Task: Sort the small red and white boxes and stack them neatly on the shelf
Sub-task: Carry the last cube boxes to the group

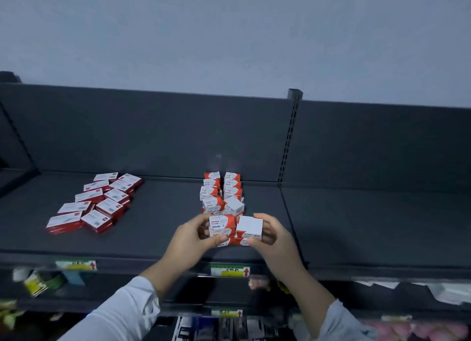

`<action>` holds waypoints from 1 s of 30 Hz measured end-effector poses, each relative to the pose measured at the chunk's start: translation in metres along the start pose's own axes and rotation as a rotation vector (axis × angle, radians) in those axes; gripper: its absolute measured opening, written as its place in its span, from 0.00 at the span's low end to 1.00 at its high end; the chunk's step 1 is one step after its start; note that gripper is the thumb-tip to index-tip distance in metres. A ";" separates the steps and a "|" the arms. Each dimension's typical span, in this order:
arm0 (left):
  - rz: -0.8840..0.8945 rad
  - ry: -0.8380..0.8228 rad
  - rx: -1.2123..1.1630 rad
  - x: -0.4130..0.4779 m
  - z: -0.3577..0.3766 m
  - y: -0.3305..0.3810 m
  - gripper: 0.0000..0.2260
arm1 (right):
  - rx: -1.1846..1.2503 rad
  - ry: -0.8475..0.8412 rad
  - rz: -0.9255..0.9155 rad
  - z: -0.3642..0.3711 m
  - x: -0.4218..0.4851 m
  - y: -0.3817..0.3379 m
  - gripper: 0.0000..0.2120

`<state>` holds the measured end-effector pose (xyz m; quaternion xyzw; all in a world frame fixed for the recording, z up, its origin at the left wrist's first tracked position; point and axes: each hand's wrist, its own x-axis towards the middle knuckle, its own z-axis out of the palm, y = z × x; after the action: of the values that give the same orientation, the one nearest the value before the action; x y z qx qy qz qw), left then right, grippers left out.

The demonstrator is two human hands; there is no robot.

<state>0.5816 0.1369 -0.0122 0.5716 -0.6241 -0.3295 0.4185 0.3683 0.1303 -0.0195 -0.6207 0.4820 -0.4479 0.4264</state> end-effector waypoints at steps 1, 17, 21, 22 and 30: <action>-0.007 -0.009 0.000 0.002 -0.004 -0.008 0.18 | -0.025 0.006 0.001 0.008 0.001 0.002 0.23; -0.095 -0.007 0.183 0.037 0.000 -0.067 0.20 | -0.336 0.043 0.165 0.048 0.027 0.031 0.20; -0.046 -0.011 0.205 0.045 -0.003 -0.064 0.19 | -0.389 0.033 0.165 0.047 0.035 0.032 0.18; -0.037 -0.009 0.217 0.046 -0.004 -0.064 0.19 | -0.397 0.031 0.166 0.047 0.037 0.032 0.18; -0.021 -0.059 0.300 0.055 -0.010 -0.074 0.19 | -0.482 0.038 0.186 0.050 0.052 0.036 0.17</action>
<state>0.6228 0.0739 -0.0660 0.6242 -0.6723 -0.2536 0.3066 0.4162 0.0778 -0.0588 -0.6488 0.6377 -0.2906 0.2964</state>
